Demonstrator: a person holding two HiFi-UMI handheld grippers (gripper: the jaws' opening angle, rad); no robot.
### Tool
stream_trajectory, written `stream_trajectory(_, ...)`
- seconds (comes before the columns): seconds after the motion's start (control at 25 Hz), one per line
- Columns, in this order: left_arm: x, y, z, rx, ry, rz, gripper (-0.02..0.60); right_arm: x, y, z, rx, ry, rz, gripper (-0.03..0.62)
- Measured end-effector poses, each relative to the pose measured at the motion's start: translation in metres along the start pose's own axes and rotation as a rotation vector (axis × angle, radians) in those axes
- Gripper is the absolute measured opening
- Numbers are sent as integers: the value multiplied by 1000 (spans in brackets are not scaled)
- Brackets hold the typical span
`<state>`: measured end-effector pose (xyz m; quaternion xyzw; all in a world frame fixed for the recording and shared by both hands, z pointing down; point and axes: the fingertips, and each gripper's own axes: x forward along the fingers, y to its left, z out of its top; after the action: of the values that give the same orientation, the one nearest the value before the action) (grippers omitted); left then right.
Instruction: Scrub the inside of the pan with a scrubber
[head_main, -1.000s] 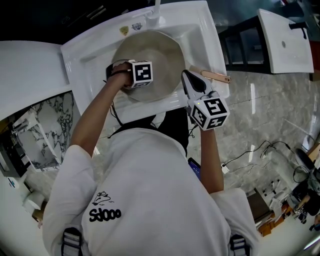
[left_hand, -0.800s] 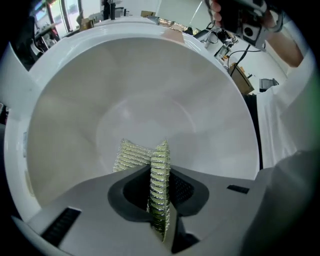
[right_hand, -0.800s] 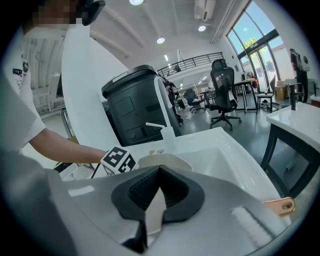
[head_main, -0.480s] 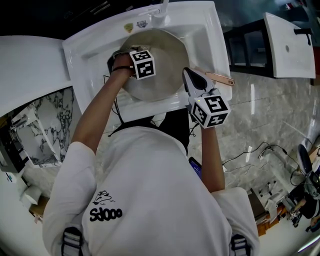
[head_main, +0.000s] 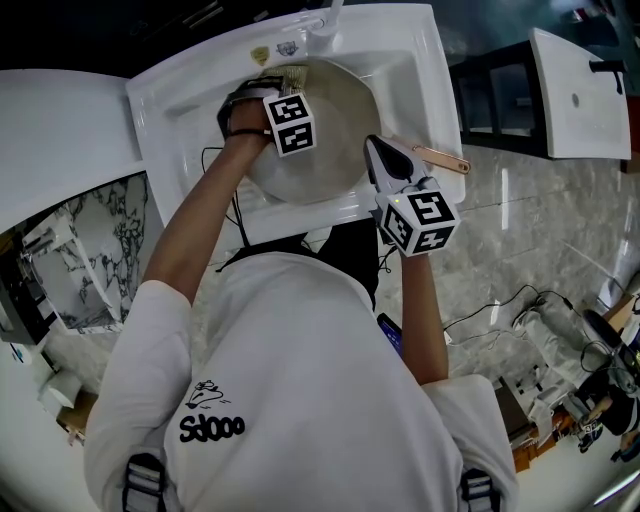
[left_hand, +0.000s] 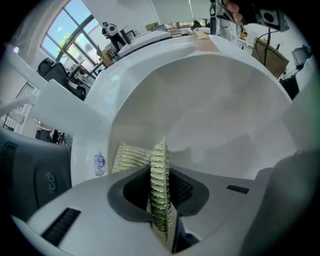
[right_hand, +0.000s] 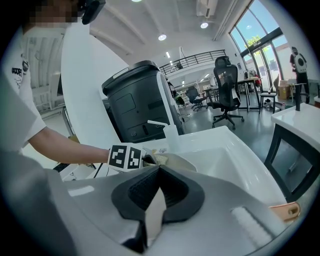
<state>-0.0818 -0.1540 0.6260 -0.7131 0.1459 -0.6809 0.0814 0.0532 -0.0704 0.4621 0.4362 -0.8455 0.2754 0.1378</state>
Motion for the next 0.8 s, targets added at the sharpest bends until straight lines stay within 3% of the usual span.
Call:
stream_trajectory(0.12,2,7,-5,33,50,26,63,-1,0,0,5,0,-2,9)
stream_trajectory(0.24,7,5,-8,83,118,-9,63,-2,-2,-1,11,-3,-5,9)
stream_trajectory(0.52,3,-29,-38,172,287,-278,64,-5,1,-4,24,-11,-9,9)
stream_trajectory(0.64,-9,-61,-59,137,340,-449,64,-7,1,-9,34,-7,-9,9)
stream_trajectory(0.8,-20,-75,-66,95,347,-539,63,-7,-4,-11,41,-7,-13,9)
